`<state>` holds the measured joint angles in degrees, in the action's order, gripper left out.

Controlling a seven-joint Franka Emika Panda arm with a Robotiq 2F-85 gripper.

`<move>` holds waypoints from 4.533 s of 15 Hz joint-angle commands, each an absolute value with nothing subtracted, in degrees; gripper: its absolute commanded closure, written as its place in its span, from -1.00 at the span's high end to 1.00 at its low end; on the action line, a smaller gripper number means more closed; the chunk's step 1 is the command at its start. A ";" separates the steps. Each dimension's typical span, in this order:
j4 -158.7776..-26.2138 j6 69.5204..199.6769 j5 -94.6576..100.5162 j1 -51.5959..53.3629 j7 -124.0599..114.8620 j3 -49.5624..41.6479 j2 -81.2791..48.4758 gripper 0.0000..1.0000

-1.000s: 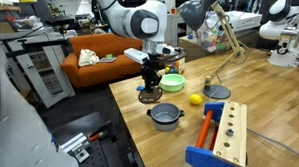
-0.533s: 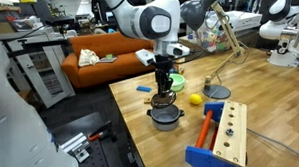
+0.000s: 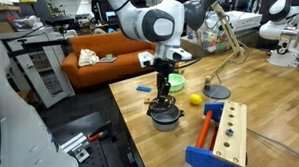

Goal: Pick up the black lid from the table and put it on the grey food storage container.

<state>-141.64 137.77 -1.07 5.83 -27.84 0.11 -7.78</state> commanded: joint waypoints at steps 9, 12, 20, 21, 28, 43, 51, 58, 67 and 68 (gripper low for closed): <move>-135.80 134.77 -7.34 3.39 -27.34 -1.23 -14.25 -0.82; -135.47 134.39 -8.56 2.98 -26.52 -1.29 -15.13 -0.82; -135.57 134.07 -13.09 2.23 -23.49 -0.96 -15.39 -0.82; -135.64 133.95 -13.46 2.13 -23.04 -0.90 -15.19 -0.82; -137.25 133.35 -14.66 2.00 -21.39 -0.58 -12.30 -0.82; -136.62 130.77 -15.28 -1.05 -19.40 -2.54 -11.35 -0.82; -135.64 130.60 -17.49 -1.14 -16.47 -1.86 -14.23 -0.82; -132.80 129.95 -17.29 -1.20 -15.81 -2.01 -16.85 -0.79; -132.03 129.36 -17.30 -1.37 -15.54 -2.09 -17.84 -0.82; -132.13 129.35 -17.24 -1.39 -15.61 -2.16 -17.72 -0.82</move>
<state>-132.95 131.32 -16.24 -0.33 -17.30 -2.44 -17.40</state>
